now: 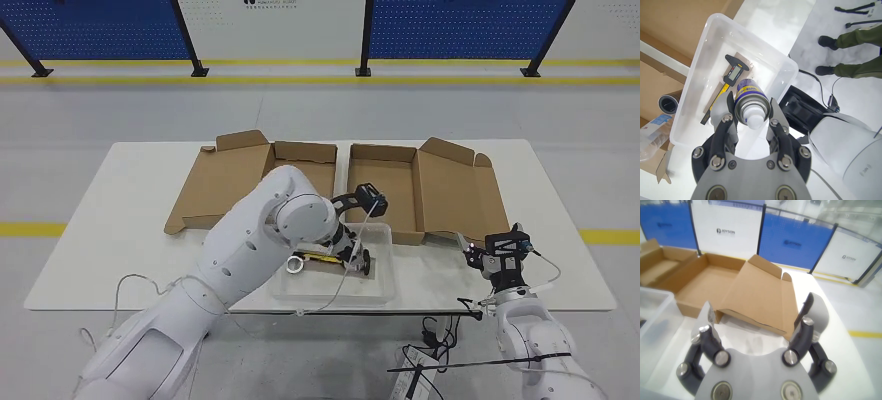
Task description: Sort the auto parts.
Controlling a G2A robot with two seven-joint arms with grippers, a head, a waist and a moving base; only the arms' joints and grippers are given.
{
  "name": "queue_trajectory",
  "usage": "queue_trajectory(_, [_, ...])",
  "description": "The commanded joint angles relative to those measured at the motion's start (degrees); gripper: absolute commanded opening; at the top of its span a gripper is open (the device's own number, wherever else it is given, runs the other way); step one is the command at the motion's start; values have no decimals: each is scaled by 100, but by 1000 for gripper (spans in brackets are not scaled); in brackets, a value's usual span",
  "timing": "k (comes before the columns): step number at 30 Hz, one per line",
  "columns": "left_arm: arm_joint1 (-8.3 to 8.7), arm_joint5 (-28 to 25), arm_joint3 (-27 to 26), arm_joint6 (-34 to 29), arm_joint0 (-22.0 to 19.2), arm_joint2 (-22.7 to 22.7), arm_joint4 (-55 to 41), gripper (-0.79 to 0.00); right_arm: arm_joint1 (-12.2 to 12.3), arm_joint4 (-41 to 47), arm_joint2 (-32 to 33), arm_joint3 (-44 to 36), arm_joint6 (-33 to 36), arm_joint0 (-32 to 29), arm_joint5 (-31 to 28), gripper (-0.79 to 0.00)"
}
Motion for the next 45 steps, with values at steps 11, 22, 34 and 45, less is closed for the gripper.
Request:
queue_trajectory(11, [478,-66,-58,0,-323,-127,-748,-785,0,0,0,0,0,0,0,0])
queue_trajectory(22, [964,129,-272,0,-513,-52,-1178,-785,0,0,0,0,0,0,0,0])
queue_trajectory(34, [1348,246,-495,0,-817,438,-1823,-785,0,0,0,0,0,0,0,0])
queue_trajectory(45, [1486,383,-558,86,-945,492,-1767,-785,0,0,0,0,0,0,0,0])
